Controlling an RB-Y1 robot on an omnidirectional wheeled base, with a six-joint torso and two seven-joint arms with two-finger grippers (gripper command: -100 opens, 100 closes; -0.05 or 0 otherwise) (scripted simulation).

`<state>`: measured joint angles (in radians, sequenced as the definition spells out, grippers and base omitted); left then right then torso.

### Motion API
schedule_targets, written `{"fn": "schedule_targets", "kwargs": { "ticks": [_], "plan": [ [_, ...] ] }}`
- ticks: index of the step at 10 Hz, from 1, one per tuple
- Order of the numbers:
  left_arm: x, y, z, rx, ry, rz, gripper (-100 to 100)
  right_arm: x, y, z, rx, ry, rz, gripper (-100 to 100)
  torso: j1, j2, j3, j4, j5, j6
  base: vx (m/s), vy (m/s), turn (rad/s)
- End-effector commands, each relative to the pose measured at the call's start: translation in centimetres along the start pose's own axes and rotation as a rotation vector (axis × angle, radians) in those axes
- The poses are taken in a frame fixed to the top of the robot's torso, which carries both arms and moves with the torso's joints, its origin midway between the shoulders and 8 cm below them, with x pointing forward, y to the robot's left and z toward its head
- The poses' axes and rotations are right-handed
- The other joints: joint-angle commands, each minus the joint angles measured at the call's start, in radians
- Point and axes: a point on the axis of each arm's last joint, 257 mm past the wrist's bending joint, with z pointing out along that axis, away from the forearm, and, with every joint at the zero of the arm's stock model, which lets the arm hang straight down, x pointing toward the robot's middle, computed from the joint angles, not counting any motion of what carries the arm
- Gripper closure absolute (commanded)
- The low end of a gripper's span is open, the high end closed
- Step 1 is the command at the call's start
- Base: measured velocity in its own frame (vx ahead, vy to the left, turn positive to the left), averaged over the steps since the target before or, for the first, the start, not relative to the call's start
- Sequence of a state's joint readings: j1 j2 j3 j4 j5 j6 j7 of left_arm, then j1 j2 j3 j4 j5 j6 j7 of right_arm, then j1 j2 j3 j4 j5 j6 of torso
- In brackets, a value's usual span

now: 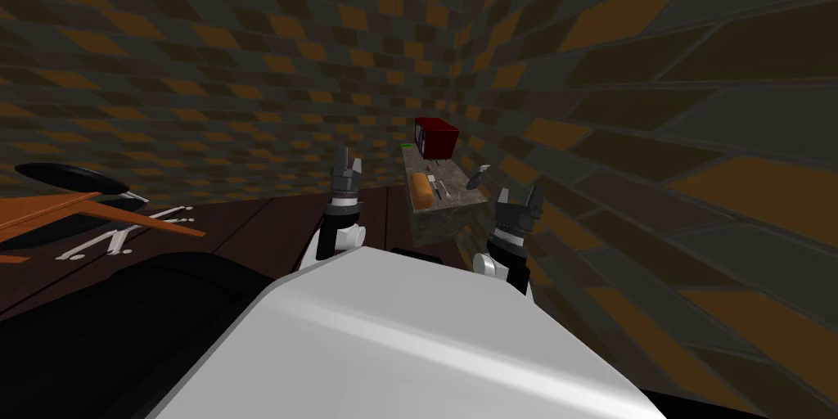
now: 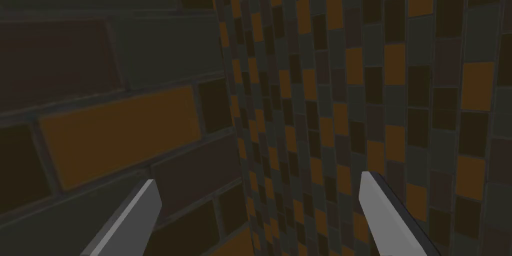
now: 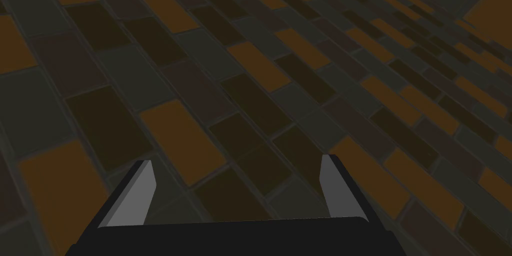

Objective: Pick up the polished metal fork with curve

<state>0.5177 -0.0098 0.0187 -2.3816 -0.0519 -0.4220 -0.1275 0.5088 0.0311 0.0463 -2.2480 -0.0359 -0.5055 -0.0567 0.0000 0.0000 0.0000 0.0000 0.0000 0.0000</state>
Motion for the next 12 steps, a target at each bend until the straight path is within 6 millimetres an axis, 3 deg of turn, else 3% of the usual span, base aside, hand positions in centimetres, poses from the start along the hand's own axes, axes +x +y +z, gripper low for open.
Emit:
{"fn": "schedule_targets", "kwargs": {
  "ticks": [1, 7, 12],
  "plan": [
    [0.0, 0.0, 0.0, 0.000, 0.000, 0.000, 0, 0.4, -0.1, 0.0, 0.005, 0.036, -0.017, -100, 0.000, 0.000, 0.000, 0.000, 0.000, 0.000, -0.004, -0.002, -0.048],
    [0.0, 0.0, 0.0, 0.000, 0.000, 0.000, 0, 1.7, -1.8, -0.2, 0.044, 0.199, -0.111, -100, -0.001, 0.001, 0.001, 0.000, 0.000, 0.000, -0.015, -0.004, -0.101],
    [0.0, 0.0, 0.0, 0.000, 0.000, 0.000, 0, 2.1, -5.5, -0.8, 0.118, 0.341, -0.224, -100, 0.000, 0.001, 0.001, 0.000, 0.000, 0.000, -0.022, 0.002, -0.111]
  ]
}}
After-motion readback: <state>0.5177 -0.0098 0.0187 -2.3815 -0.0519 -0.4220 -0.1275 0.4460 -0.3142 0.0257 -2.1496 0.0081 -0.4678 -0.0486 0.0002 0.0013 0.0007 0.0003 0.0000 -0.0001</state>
